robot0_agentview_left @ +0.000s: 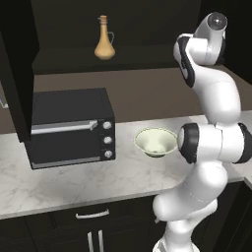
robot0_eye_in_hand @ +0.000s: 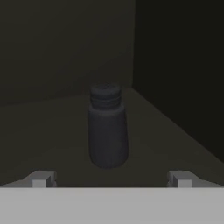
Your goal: Retrieve the bottle and the shaker from the cabinet and place them next to the mixing bowl on the counter. Then add garlic from the fridge to the mixing bowl.
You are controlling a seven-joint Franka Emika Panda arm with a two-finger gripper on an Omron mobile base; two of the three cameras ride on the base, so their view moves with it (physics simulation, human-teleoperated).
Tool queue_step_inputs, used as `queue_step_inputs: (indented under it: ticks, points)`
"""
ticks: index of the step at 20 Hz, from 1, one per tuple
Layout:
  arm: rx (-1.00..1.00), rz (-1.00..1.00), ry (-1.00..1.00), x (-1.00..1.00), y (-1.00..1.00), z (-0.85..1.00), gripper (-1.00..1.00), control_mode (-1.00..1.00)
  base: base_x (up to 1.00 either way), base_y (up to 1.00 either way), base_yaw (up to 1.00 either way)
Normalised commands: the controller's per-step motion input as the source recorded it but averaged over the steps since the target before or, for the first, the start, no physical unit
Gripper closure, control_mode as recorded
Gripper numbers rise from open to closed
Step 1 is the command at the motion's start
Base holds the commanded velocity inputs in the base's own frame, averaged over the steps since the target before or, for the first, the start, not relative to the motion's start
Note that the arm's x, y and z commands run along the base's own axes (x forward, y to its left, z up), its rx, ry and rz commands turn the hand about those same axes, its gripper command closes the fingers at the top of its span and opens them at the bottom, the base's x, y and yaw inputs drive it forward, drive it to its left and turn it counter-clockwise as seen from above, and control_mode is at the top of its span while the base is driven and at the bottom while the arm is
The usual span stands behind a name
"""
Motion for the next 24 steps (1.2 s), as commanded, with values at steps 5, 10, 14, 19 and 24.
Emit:
queue_step_inputs:
  ticks: [5,10,14,19,24]
  points:
    - [0.00,0.01,0.00,0.21,-0.06,0.00,-1.00,-1.00,0.00,0.00,0.00]
    - [0.00,0.01,0.00,0.16,-0.02,0.00,-1.00,-1.00,0.00,0.00,0.00]
    - [0.00,0.00,0.00,0.08,0.00,-0.03,-1.00,-1.00,0.00,0.00,0.00]
    - [0.00,0.00,0.00,0.03,0.00,-0.16,-1.00,-1.00,0.00,0.00,0.00]
    - [0.00,0.00,0.00,0.06,0.00,-0.04,-1.00,-1.00,0.00,0.00,0.00]
